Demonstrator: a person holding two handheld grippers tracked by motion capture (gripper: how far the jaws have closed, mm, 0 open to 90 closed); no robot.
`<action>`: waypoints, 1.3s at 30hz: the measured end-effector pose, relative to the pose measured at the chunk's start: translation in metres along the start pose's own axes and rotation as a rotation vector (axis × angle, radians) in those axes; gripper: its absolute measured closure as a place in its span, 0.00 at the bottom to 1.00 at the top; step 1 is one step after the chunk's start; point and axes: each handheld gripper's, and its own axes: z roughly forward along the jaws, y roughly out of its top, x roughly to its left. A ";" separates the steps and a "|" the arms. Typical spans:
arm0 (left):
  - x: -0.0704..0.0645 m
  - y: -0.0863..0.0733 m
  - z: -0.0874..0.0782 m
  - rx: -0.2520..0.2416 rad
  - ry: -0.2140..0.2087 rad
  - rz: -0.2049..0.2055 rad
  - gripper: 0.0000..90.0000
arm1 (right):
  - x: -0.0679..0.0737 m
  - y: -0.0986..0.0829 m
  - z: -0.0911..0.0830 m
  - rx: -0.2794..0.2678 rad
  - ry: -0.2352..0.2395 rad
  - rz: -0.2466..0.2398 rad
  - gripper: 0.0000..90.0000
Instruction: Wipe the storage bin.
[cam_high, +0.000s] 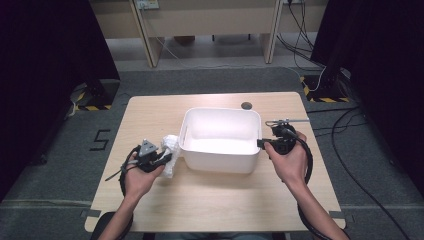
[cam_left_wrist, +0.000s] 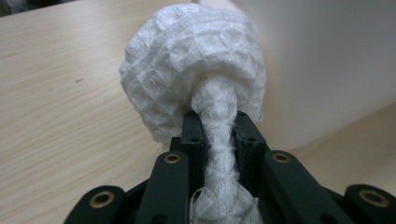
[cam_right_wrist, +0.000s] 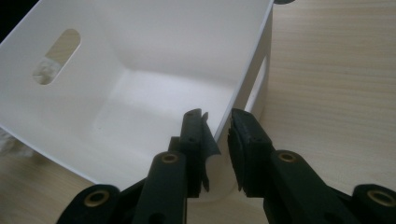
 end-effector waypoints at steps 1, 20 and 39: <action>-0.003 -0.001 -0.005 -0.009 -0.008 -0.001 0.86 | 0.002 0.000 0.000 0.003 -0.009 0.007 0.85; -0.007 0.015 0.002 -0.049 0.004 0.061 0.86 | 0.013 0.022 0.028 -0.036 -0.058 0.017 0.90; -0.028 0.011 -0.014 -0.114 0.005 0.145 0.86 | 0.015 0.025 0.041 -0.068 -0.083 -0.035 0.89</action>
